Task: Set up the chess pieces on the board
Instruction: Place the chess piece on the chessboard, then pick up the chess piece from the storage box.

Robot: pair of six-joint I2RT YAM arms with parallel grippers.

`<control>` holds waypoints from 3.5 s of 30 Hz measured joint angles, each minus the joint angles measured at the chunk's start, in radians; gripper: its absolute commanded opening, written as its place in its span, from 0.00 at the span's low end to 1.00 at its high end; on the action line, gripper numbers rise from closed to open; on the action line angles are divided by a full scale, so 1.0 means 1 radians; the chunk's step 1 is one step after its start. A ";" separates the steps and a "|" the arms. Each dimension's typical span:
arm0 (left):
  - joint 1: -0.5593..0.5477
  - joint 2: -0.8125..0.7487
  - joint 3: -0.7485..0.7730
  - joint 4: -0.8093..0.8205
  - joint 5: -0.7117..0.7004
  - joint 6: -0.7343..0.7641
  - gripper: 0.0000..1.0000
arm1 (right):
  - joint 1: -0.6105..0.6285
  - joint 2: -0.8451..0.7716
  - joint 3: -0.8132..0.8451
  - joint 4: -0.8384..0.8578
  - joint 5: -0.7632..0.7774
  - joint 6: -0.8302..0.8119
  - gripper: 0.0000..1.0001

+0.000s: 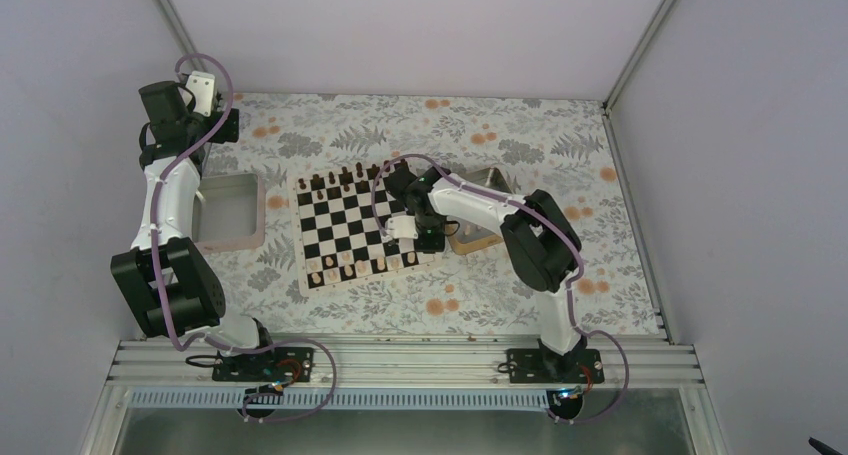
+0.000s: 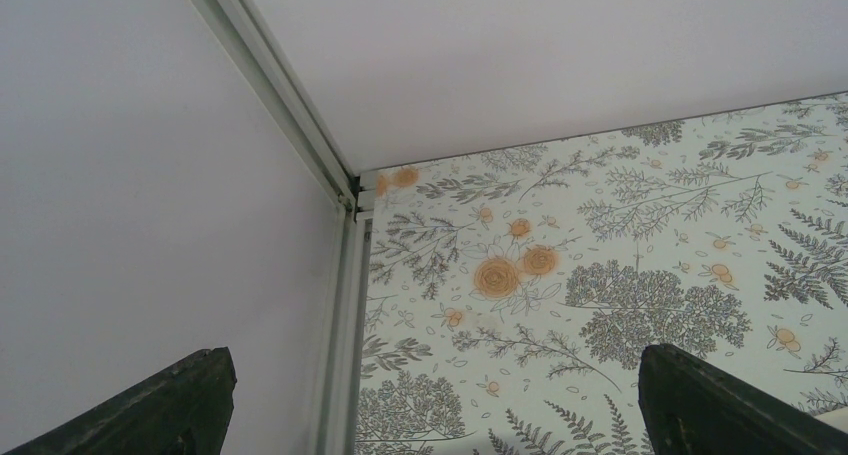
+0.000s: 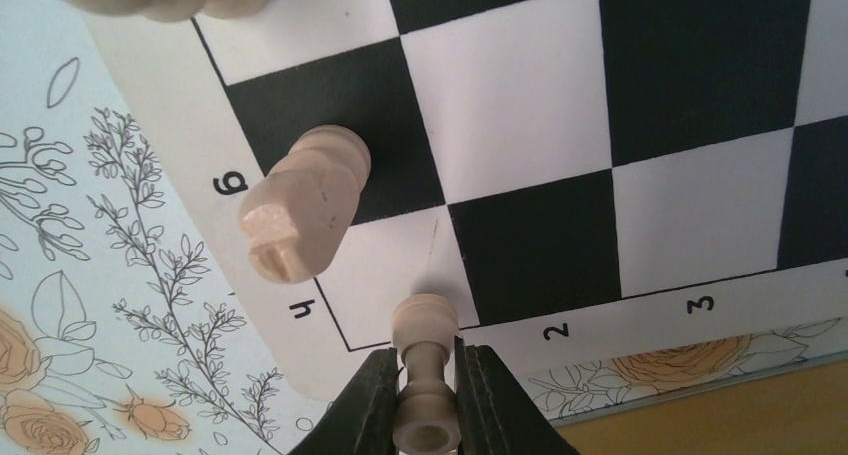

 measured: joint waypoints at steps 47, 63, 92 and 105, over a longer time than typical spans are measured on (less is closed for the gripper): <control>0.000 0.000 0.000 0.000 0.000 0.001 1.00 | -0.090 -0.056 0.088 -0.067 -0.047 -0.018 0.41; 0.000 0.000 0.000 0.000 -0.003 0.001 1.00 | -0.352 -0.077 0.120 0.003 -0.021 -0.114 0.43; 0.000 0.000 0.000 0.000 -0.027 0.001 1.00 | -0.366 0.008 -0.023 0.113 -0.245 -0.296 0.22; 0.000 0.000 0.000 0.000 -0.027 0.001 1.00 | -0.365 0.006 -0.023 0.128 -0.220 -0.286 0.09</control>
